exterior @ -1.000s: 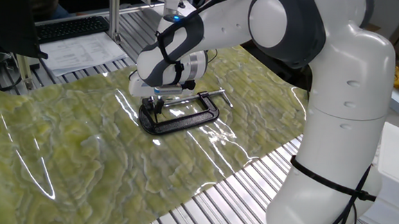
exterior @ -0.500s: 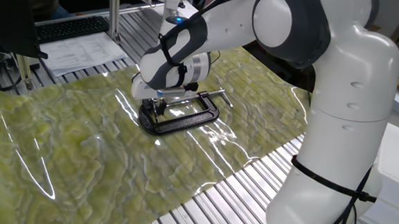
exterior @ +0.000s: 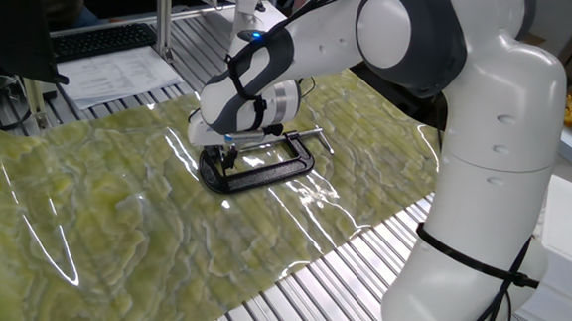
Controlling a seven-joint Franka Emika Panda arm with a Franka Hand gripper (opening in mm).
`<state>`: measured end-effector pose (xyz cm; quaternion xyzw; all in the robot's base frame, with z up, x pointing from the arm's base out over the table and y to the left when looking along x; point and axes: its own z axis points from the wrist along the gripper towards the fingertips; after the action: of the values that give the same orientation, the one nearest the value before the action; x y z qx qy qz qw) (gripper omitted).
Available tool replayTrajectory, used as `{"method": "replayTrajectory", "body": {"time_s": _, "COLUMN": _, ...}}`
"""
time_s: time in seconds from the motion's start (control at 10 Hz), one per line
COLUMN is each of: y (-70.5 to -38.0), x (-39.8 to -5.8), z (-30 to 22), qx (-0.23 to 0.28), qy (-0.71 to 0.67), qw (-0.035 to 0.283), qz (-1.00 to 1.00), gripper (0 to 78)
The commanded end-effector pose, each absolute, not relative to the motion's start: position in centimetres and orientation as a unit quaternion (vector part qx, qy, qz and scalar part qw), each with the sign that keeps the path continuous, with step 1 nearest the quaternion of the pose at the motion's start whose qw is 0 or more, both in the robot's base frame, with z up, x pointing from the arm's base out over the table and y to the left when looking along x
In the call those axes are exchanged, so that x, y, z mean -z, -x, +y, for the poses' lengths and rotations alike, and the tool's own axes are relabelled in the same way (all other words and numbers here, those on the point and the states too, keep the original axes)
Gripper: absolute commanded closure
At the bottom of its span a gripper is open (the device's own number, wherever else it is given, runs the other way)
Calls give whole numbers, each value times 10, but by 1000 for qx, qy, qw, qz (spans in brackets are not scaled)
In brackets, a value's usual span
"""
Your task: Turn the hands of a clock
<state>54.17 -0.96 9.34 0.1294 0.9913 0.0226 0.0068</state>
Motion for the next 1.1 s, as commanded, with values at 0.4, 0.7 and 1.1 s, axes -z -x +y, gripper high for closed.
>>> {"method": "replayTrajectory", "body": {"time_s": 0.4, "y": -541, "x": -89, "z": -10, "qx": -16, "qy": -124, "qw": 10, "qz": 992, "gripper": 776}}
{"method": "replayTrajectory", "body": {"time_s": 0.7, "y": -540, "x": -91, "z": -10, "qx": -15, "qy": -123, "qw": 7, "qz": 992, "gripper": 776}}
{"method": "replayTrajectory", "body": {"time_s": 1.1, "y": -540, "x": -94, "z": -12, "qx": -5, "qy": -115, "qw": 8, "qz": 993, "gripper": 776}}
